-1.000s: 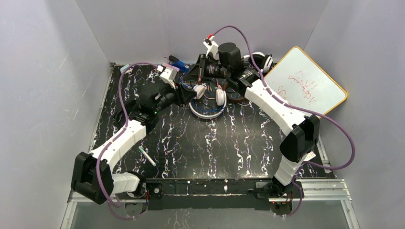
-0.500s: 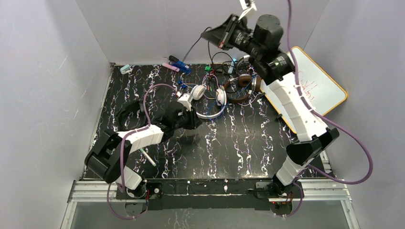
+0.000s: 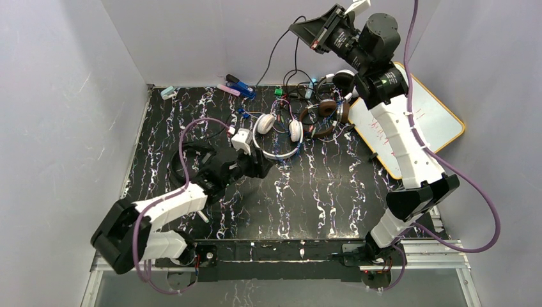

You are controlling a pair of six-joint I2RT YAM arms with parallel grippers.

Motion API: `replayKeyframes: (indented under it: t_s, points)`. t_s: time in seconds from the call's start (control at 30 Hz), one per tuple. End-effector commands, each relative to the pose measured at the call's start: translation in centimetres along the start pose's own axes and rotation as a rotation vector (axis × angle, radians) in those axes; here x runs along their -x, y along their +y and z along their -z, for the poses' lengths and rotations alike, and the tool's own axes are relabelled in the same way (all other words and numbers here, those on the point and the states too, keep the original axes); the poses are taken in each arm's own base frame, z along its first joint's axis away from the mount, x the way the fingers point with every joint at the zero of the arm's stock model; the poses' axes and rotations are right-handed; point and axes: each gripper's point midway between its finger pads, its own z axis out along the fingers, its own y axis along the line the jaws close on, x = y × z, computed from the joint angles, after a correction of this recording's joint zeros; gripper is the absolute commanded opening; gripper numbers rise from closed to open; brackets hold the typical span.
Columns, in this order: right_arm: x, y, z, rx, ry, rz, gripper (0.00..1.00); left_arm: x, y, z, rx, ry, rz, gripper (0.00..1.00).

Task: Wrap the headphones
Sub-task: Untie the headphones cable at the center of the board.

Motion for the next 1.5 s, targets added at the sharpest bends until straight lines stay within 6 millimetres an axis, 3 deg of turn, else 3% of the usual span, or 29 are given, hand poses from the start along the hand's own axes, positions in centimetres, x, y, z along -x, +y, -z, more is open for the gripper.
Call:
replayKeyframes:
  t_s: [0.0, 0.1, 0.27, 0.4, 0.63, 1.03, 1.13, 1.23, 1.33, 1.47]
  points:
    - [1.3, 2.6, 0.9, 0.078, -0.039, 0.002, 0.01, 6.1, -3.8, 1.3, -0.106, -0.195, -0.121, 0.74]
    - [1.0, 2.6, 0.9, 0.087, -0.031, -0.009, 0.01, 7.2, -5.2, 0.6, -0.146, -0.200, -0.171, 0.85]
    - [0.8, 2.7, 1.0, 0.096, -0.021, -0.019, 0.01, 9.4, -6.2, -1.8, -0.151, -0.241, -0.244, 0.86]
    - [0.6, 2.8, 0.9, 0.104, -0.012, -0.028, 0.01, 10.2, -7.0, -5.2, -0.168, -0.232, -0.298, 0.86]
    - [0.5, 2.9, 0.9, 0.106, -0.006, -0.042, 0.01, 11.0, -6.1, -9.7, -0.088, -0.249, -0.258, 0.77]
    - [0.3, 2.9, 1.2, 0.109, -0.004, -0.049, 0.01, 13.7, -3.8, -10.5, 0.073, -0.321, -0.209, 0.75]
    - [0.2, 2.8, 1.2, 0.108, -0.001, -0.051, 0.01, 13.9, -4.7, -10.8, 0.028, -0.316, -0.238, 0.48]
    - [0.1, 2.7, 1.2, 0.106, 0.001, -0.052, 0.01, 14.6, -5.6, -10.9, -0.013, -0.325, -0.253, 0.36]
    - [0.1, 2.7, 1.2, 0.105, 0.001, -0.052, 0.01, 15.0, -6.7, -11.1, -0.064, -0.325, -0.306, 0.03]
    - [-0.2, 2.1, 1.0, 0.092, 0.002, -0.049, 0.01, 15.1, -7.3, -10.3, -0.092, -0.297, -0.312, 0.00]
